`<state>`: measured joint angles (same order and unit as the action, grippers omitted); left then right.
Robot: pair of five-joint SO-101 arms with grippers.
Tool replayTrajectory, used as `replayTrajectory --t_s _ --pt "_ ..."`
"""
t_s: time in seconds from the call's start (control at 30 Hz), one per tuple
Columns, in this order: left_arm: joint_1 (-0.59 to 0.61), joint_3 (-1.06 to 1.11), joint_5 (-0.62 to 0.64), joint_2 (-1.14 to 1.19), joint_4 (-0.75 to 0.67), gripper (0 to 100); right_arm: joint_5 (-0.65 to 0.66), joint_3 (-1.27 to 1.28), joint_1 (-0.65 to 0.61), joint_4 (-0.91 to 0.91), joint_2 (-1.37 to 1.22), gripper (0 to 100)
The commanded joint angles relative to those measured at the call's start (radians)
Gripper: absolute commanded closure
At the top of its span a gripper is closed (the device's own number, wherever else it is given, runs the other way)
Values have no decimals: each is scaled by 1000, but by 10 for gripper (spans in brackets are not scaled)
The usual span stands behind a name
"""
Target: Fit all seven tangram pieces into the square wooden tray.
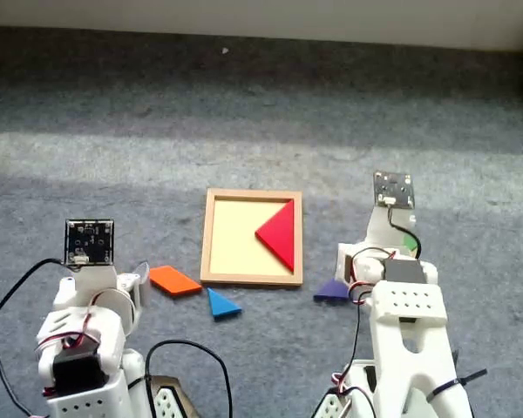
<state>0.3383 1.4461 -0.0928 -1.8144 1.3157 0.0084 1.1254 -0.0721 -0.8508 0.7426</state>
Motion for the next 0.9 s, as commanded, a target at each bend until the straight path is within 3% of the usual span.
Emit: replayTrajectory --t_s 0.0,0.13,0.37,0.7,0.87 --pt "13 -99 -72 -5 -28 758 -8 -7 12 19 24 993" --pt "15 -183 -137 -4 -26 758 -8 -5 12 21 21 993" --pt "16 -302 -138 25 61 757 -8 -5 12 21 19 993" --pt "16 -661 -150 478 181 757 -8 -1 12 21 19 993" --pt "18 -730 -364 661 224 758 -8 67 12 122 21 993"
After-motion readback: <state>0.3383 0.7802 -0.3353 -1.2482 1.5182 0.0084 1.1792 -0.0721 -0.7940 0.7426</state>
